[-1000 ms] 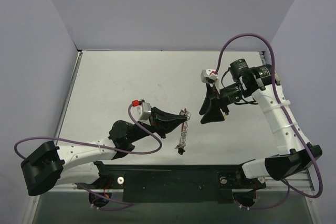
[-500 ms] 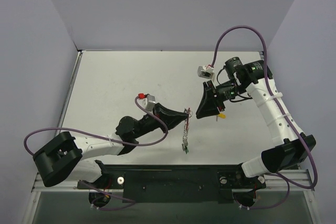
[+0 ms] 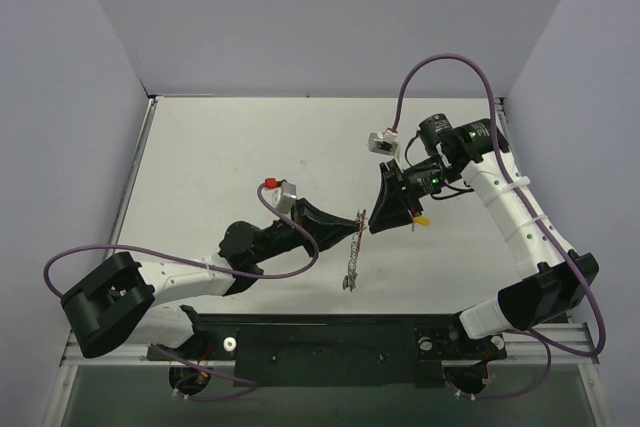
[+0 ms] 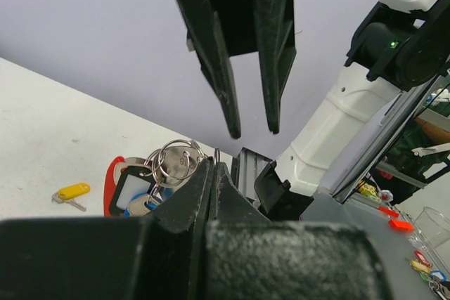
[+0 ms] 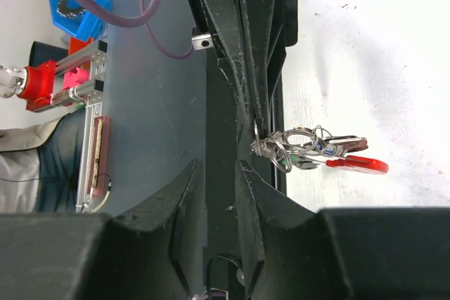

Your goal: Put the keys on the keyring

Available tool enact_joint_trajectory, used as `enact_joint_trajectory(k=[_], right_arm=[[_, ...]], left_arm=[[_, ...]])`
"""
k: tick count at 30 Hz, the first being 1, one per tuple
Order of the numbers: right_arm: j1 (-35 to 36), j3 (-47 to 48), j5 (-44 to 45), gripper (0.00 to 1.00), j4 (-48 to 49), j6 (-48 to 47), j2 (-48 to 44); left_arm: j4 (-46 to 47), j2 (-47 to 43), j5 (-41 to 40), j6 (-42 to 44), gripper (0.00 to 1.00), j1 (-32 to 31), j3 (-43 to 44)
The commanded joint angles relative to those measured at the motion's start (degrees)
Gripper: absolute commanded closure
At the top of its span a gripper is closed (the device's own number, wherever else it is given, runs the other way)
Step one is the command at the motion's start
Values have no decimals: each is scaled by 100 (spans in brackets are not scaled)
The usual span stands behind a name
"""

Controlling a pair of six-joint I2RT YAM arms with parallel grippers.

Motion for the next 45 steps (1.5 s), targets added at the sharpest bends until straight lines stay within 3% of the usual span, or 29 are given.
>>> enact_joint_trajectory(k=[1,11,22,25,28,33,39,45], right_arm=[[201,-234,-235,78,335,552,-21],[192,-270,-121,64,739,1036,102],[149,-191,-234,60,704,1168,120],[26,28,-314,58,486,1125,-11],[-159,336,18,57,-172,460,-108],[-826,381,161,57,-315,167,-424],[-1758,-628,28,56,18,-289,-530],[-1952,-1587,-33,57,63,-1019,-451]], left_arm=[[1597,-258,117,4,100,45,241],[1518,-398,3,-101,100,36,198],[1676,-425,125,-49,100,45,57],[1825,-451,852,118,100,150,4],[2124,-469,1609,434,100,299,-40],[1371,-837,2849,566,100,677,320],[245,-1163,3667,787,100,757,1058],[665,-1154,3817,173,100,652,1594]])
